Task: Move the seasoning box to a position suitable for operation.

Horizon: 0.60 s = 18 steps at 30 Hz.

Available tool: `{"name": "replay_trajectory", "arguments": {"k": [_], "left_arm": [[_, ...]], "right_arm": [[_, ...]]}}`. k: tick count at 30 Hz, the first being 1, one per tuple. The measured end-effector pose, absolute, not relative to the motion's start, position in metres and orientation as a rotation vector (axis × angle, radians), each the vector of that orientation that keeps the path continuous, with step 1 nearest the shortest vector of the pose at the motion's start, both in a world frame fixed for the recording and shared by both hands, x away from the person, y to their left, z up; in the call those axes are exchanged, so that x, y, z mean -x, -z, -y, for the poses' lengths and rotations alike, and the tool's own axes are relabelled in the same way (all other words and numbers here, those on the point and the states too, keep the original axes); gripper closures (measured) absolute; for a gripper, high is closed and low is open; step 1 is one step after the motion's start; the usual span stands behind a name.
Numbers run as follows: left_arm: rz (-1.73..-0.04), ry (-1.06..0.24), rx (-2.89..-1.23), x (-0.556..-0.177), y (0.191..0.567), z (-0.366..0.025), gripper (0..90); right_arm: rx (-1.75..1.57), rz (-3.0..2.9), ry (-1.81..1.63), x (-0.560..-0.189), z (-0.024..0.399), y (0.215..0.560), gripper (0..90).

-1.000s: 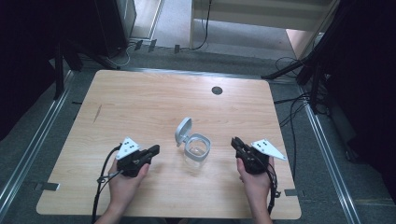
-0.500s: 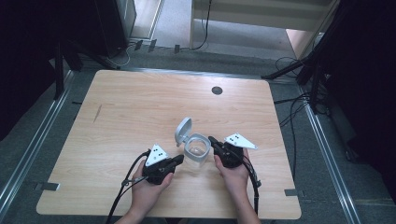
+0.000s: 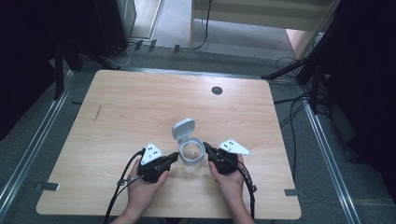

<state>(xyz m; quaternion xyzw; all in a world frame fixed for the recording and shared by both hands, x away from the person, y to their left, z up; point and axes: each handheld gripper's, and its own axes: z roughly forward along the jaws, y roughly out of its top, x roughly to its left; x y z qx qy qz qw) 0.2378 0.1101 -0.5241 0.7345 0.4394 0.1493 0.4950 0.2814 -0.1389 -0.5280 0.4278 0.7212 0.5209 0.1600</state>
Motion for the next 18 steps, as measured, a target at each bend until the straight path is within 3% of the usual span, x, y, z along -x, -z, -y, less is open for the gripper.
{"name": "replay_trajectory", "arguments": {"k": [14,16,18], "left_arm": [[-1.094,-0.381,-1.767,-0.228,0.528,-0.121,89.5],[-1.080,-0.406,-1.777,-0.227,0.530,-0.124,85.5],[-1.067,-0.446,-1.763,-0.227,0.532,-0.130,73.8]], "right_arm": [[-1.314,-1.896,-1.410,-0.235,0.111,0.523,90.0],[-1.295,-1.899,-1.414,-0.234,0.111,0.521,90.0],[-1.285,-1.918,-1.417,-0.236,0.113,0.520,90.0]]}}
